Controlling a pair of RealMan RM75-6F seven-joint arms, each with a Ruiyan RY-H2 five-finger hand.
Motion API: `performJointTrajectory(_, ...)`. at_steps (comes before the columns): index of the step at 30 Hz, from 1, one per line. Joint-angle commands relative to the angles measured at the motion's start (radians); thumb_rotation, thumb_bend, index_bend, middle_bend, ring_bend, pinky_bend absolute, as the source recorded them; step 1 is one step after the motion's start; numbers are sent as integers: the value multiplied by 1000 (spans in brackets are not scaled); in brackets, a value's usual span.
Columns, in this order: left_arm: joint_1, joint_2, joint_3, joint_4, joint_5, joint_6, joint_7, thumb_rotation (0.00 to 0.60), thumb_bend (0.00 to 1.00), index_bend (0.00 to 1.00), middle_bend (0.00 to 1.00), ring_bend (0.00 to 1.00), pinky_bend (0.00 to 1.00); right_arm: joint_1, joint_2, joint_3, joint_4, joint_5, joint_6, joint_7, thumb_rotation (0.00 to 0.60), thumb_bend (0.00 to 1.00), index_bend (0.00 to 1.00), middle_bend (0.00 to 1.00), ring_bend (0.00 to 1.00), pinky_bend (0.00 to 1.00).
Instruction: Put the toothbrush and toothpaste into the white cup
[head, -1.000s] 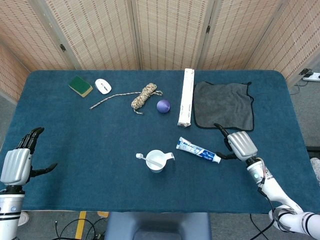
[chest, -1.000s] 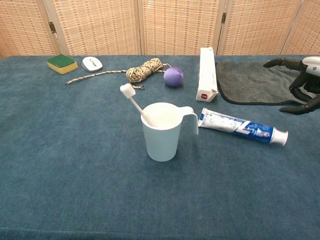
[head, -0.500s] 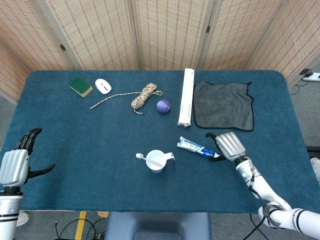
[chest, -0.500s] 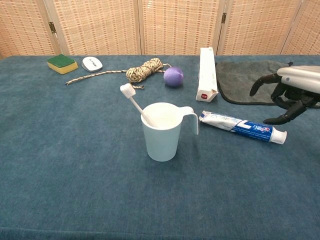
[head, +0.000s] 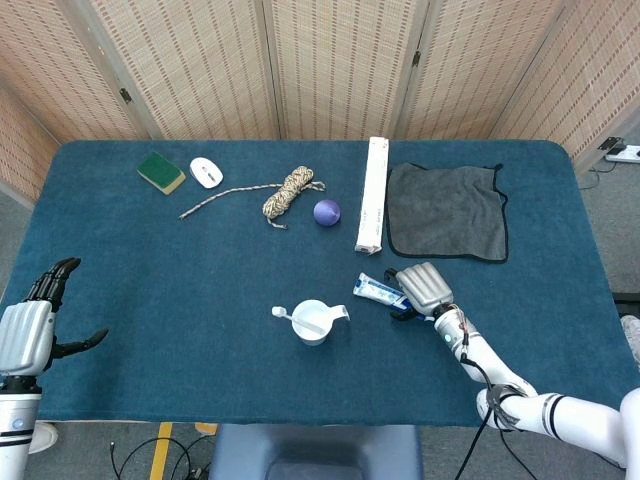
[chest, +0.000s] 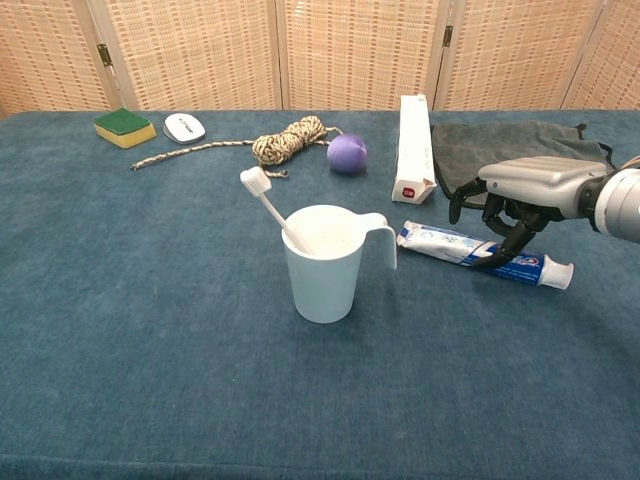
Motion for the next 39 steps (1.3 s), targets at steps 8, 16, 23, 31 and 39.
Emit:
performJointTrajectory(8, 0, 4, 0, 1, -2, -5, -6, 600, 120, 115, 148, 189, 442, 39, -53, 1, 67, 60, -27, -54, 600, 112, 369, 806, 1000, 984)
performJointTrajectory(16, -1, 6, -1, 0, -5, -7, -3, 600, 119, 115, 148, 189, 442, 55, -76, 4, 67, 20, -22, -19, 600, 185, 430, 823, 1000, 984)
performJointTrajectory(23, 1, 6, 0, 2, -9, -7, -3, 600, 120, 115, 148, 189, 442, 66, -92, -4, 92, 11, -25, -21, 600, 276, 491, 832, 1000, 984)
performJointTrajectory(31, 6, 11, 0, 0, -6, 0, -8, 600, 120, 115, 148, 189, 442, 57, -114, -11, 127, -28, 20, -11, 600, 378, 608, 863, 1000, 984)
performJointTrajectory(39, 6, 14, -1, -7, -1, 2, -4, 600, 120, 115, 148, 189, 442, 7, -71, 6, 83, -167, 138, 185, 600, 470, 679, 883, 1000, 984)
